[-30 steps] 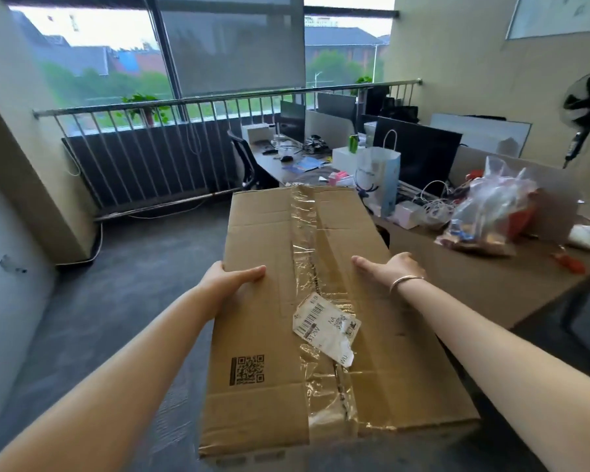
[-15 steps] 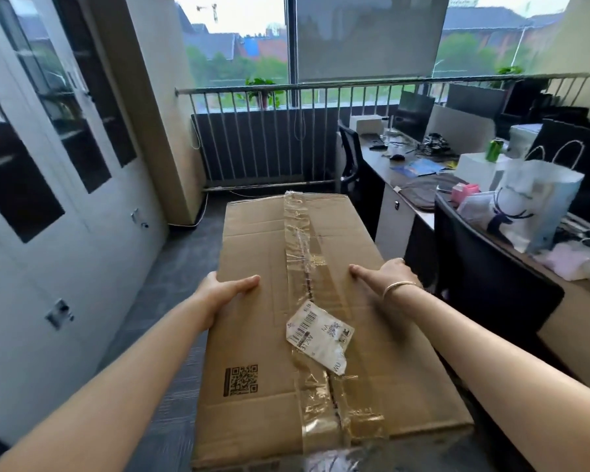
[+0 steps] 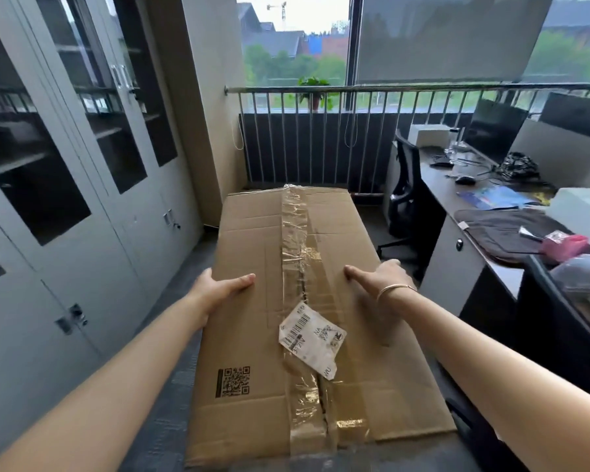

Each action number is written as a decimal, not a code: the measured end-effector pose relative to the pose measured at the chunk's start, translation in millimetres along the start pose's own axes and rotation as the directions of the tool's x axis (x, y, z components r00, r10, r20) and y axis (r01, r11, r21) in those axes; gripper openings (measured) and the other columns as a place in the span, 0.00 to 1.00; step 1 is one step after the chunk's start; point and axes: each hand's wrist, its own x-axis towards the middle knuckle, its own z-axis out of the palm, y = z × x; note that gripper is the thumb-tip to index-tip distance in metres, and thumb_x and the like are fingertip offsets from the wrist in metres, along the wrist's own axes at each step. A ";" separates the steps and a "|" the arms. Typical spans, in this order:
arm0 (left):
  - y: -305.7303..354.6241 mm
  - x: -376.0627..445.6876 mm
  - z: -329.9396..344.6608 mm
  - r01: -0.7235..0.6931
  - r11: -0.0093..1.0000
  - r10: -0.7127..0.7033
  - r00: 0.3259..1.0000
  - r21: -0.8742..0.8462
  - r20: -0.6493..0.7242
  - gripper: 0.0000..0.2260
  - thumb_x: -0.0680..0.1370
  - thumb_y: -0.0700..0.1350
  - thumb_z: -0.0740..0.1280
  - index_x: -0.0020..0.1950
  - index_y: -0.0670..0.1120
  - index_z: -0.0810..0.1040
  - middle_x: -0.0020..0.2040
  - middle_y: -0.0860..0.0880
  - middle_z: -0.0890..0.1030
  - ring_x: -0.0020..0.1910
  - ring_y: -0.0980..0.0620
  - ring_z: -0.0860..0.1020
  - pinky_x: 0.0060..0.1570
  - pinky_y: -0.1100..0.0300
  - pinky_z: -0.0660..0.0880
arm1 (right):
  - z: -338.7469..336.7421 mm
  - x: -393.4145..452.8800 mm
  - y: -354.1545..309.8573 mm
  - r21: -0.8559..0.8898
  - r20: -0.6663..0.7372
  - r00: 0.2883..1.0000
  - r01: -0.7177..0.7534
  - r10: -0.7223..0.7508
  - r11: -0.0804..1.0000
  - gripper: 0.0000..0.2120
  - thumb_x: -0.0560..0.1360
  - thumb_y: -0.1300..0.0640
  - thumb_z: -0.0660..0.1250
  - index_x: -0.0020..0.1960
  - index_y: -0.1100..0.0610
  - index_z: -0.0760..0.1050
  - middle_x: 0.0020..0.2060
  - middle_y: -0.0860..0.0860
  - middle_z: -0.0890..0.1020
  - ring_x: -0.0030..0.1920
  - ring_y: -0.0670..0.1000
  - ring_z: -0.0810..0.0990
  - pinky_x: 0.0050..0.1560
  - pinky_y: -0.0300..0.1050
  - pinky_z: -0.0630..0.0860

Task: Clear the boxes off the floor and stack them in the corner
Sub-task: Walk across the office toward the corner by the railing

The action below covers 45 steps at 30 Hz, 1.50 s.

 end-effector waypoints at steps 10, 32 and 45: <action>45.2 160.2 29.1 0.006 1.000 -0.007 0.999 -0.023 -0.035 0.37 0.64 0.54 0.80 0.67 0.47 0.66 0.53 0.47 0.77 0.51 0.44 0.79 0.51 0.46 0.79 | 35.0 159.0 -65.2 -0.010 0.000 1.000 0.026 -0.026 1.000 0.44 0.65 0.29 0.67 0.63 0.64 0.65 0.57 0.58 0.79 0.58 0.60 0.78 0.50 0.49 0.72; 204.0 642.4 76.9 -0.008 1.000 0.009 0.999 0.025 -0.047 0.25 0.66 0.51 0.80 0.58 0.50 0.72 0.47 0.51 0.80 0.47 0.49 0.81 0.42 0.55 0.78 | 136.5 603.5 -282.2 0.033 0.054 0.998 -0.014 0.012 0.999 0.44 0.64 0.29 0.68 0.64 0.62 0.65 0.58 0.58 0.78 0.59 0.61 0.77 0.53 0.50 0.74; 282.0 922.0 113.1 0.019 0.997 -0.029 0.991 -0.078 -0.129 0.29 0.65 0.52 0.80 0.62 0.48 0.73 0.51 0.49 0.82 0.46 0.49 0.82 0.39 0.56 0.79 | 183.5 891.4 -425.9 -0.024 0.134 0.987 0.095 -0.091 0.995 0.43 0.65 0.29 0.68 0.64 0.62 0.65 0.58 0.56 0.78 0.59 0.59 0.77 0.51 0.49 0.74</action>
